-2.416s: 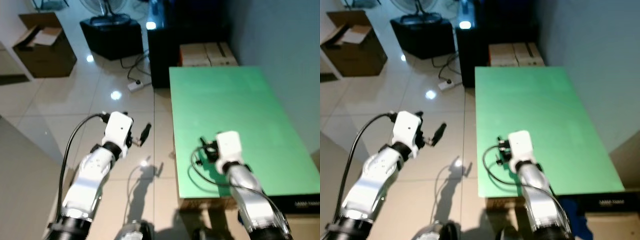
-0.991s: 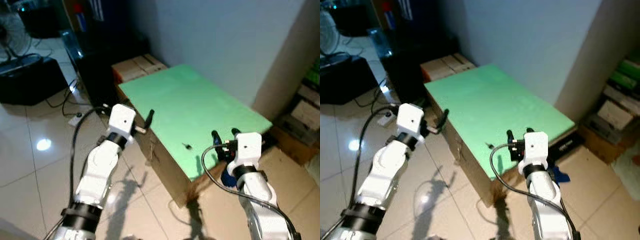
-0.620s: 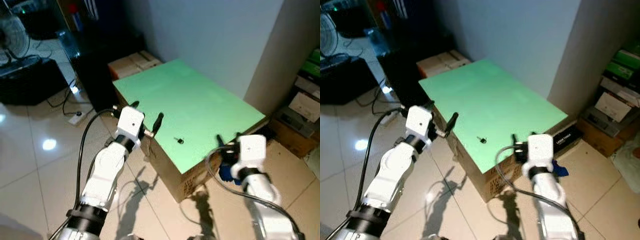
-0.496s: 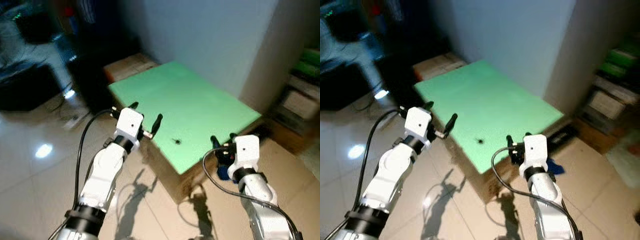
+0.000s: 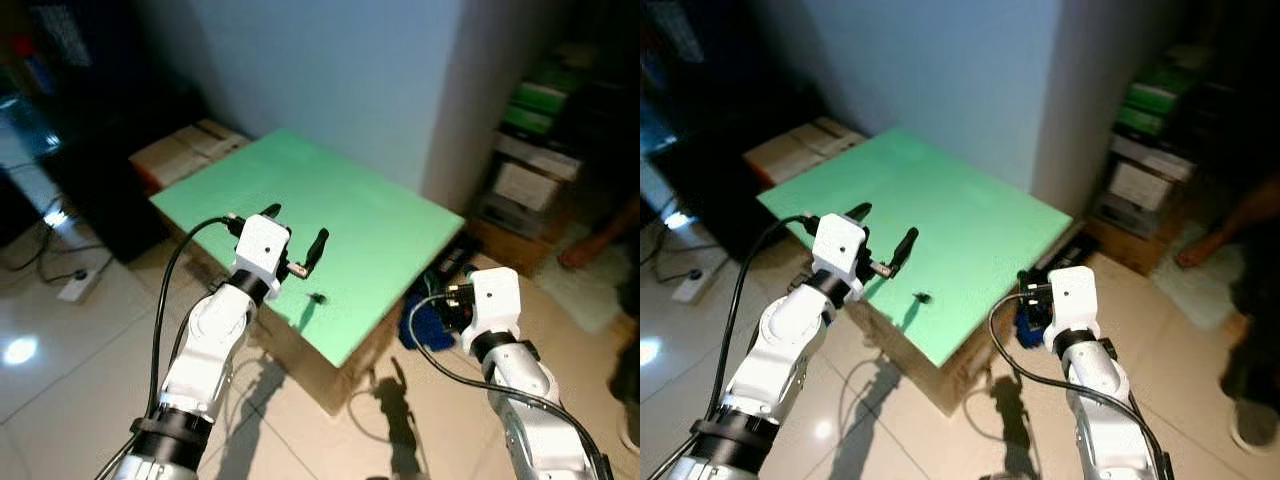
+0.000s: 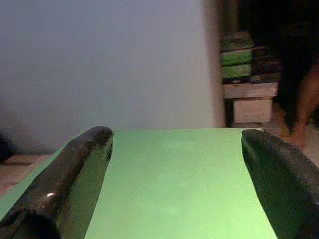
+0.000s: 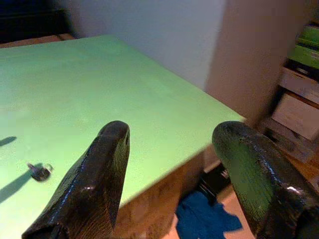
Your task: Hang keys on a hook
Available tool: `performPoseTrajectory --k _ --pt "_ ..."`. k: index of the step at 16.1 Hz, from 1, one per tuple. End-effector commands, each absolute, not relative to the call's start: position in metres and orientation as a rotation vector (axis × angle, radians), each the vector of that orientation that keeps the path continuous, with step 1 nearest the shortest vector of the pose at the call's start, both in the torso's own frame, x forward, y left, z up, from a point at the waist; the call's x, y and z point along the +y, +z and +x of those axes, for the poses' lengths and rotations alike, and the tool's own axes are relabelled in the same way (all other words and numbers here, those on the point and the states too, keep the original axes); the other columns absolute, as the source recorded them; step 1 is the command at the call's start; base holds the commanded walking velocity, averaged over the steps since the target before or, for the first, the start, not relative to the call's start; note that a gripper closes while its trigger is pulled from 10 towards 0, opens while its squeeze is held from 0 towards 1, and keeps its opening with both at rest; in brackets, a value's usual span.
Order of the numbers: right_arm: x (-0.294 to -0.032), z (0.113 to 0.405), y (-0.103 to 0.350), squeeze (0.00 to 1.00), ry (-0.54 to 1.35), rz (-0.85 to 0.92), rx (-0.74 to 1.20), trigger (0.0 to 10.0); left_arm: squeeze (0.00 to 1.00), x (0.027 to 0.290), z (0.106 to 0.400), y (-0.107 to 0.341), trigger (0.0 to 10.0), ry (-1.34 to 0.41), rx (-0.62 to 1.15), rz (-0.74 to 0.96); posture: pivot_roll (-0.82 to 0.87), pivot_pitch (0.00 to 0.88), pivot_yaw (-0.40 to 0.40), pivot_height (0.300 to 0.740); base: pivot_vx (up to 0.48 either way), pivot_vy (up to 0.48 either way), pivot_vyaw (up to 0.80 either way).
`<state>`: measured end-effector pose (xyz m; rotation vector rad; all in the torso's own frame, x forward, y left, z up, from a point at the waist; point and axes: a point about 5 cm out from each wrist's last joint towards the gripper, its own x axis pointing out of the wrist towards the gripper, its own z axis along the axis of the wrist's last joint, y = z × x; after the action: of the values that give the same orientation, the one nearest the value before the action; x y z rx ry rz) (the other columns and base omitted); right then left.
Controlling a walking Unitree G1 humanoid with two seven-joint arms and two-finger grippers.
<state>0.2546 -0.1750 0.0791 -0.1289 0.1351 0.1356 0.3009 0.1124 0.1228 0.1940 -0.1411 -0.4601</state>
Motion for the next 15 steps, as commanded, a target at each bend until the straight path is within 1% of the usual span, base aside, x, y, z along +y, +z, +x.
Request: performPoseTrajectory --k 1,2,4,6,10,12,13,14,15 --pt "-0.170 0.255 0.081 0.00 0.181 -0.152 0.124 10.0 0.00 0.116 0.302 0.122 10.0 -0.449 -0.130 0.198 -0.16 0.013 0.063 0.740 0.364 0.000 0.00" --pt "-0.169 0.254 0.080 0.00 0.199 -0.163 0.131 10.0 0.00 0.116 0.301 0.122 10.0 -0.447 -0.130 0.196 -0.16 0.018 0.061 0.740 0.371 0.000 0.00" --pt "-0.170 0.254 0.080 0.00 0.184 -0.164 0.132 10.0 0.00 0.116 0.300 0.122 10.0 -0.445 -0.128 0.194 -0.16 0.017 0.060 0.740 0.369 0.000 0.61" --pt "-0.172 0.252 0.077 0.00 0.165 -0.134 0.145 10.0 0.00 0.116 0.299 0.122 10.0 -0.449 -0.128 0.190 -0.16 0.024 0.061 0.740 0.368 0.000 0.00" --pt "-0.171 0.248 0.070 0.00 0.187 -0.155 0.171 10.0 0.00 0.117 0.296 0.120 10.0 -0.456 -0.116 0.186 -0.16 0.033 0.056 0.740 0.358 0.000 0.00" --pt "-0.172 0.248 0.062 0.00 0.194 -0.199 0.239 10.0 0.00 0.117 0.294 0.116 10.0 -0.477 -0.094 0.185 -0.16 0.032 0.053 0.740 0.000 0.000 0.00" --pt "-0.170 0.246 0.054 0.00 0.237 -0.213 0.302 10.0 0.00 0.118 0.293 0.113 10.0 -0.497 -0.073 0.198 -0.15 0.037 0.055 0.740 0.000 0.000 0.00" --pt "-0.164 0.244 0.047 0.09 0.310 -0.192 0.340 10.0 0.00 0.121 0.292 0.113 10.0 -0.510 -0.076 0.195 -0.15 0.042 0.059 0.740 0.000 0.000 0.00" --pt "-0.160 0.244 0.045 1.00 0.338 -0.155 0.345 10.0 0.00 0.122 0.290 0.112 10.0 -0.531 -0.073 0.203 -0.14 0.047 0.059 0.740 0.000 0.000 0.00"
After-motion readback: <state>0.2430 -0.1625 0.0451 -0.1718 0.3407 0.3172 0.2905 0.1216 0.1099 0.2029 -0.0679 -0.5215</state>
